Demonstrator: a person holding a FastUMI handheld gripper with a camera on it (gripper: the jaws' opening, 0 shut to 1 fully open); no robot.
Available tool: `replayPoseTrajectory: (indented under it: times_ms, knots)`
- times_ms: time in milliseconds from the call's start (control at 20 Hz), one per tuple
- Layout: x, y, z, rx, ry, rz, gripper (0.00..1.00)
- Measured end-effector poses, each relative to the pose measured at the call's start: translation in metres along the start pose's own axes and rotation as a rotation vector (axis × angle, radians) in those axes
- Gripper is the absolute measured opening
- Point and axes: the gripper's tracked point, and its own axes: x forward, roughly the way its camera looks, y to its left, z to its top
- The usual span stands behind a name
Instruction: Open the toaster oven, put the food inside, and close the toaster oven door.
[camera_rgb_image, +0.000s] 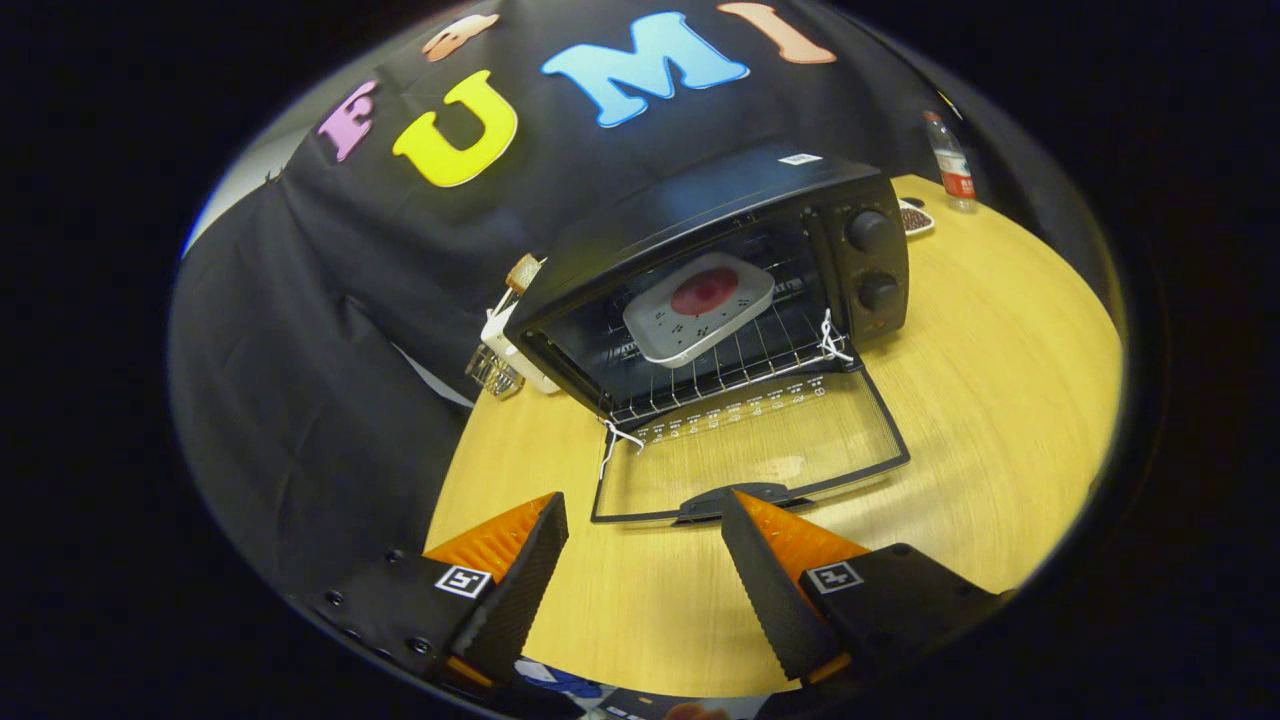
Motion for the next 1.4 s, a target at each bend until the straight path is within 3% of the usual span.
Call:
replayPoseTrajectory:
  times_ms: [100, 550, 1050, 1400]
  knots:
    - [0.002, -0.002, -0.006, -0.052, -0.008, -0.014, 0.98]
    - [0.018, -0.044, -0.039, -0.224, 0.039, -0.247, 0.99]
    - [0.046, -0.077, -0.064, -0.185, 0.174, -0.429, 0.99]
    - [0.063, -0.081, -0.075, -0.181, 0.23, -0.469, 0.99]
